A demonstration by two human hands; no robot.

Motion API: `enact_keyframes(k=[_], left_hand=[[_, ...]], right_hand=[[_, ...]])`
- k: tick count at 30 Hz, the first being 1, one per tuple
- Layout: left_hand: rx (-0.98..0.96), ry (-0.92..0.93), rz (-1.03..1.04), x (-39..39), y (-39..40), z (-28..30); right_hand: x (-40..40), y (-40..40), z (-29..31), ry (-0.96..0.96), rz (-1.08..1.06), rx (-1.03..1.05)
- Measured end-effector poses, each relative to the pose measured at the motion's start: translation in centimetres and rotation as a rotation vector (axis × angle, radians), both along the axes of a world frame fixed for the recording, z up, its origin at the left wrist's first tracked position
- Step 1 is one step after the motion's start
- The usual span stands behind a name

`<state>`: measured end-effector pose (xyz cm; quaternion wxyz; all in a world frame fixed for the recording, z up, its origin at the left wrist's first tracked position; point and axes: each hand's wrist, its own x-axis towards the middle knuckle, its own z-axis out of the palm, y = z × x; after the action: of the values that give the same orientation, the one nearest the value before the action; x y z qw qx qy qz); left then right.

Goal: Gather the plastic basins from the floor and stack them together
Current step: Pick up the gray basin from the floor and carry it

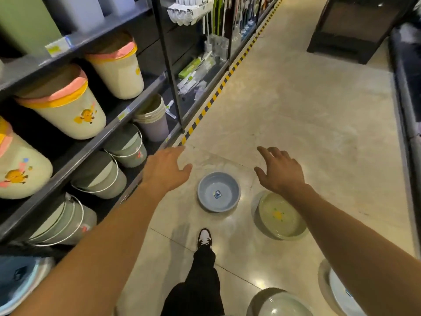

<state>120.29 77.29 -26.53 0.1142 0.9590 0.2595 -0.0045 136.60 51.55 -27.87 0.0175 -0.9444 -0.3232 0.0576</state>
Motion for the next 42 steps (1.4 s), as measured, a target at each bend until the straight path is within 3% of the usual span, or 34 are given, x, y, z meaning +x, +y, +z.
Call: enact_keyframes(k=[6,12,17,28,35,42], left_hand=[[-0.09,0.092,0.003,10.8,7.7,-7.8],[-0.248,0.09,0.142,18.5,10.8,-19.6],[-0.363,0.217,0.16,20.0,10.4,-34.7],[-0.404,0.32,0.316,22.4,11.9,-70.4],[-0.534,0.195,0.545,22.4,10.8,-80.2],[-0.683,0.119,0.648,21.2,9.4,-81.4]], right_hand=[[9.1,8.1,-7.6,0.146,-0.068,-0.029],[15.8,12.9,-19.7,0.332,-0.15,-0.066],[19.2,13.6,-34.3,0.41,-0.154,-0.134],[25.3,12.1,-69.5,0.355,-0.317,-0.125],[26.1,13.1,-79.9,0.52,-0.365,-0.087],[26.8,13.4,-79.8,0.473,-0.388,0.027]])
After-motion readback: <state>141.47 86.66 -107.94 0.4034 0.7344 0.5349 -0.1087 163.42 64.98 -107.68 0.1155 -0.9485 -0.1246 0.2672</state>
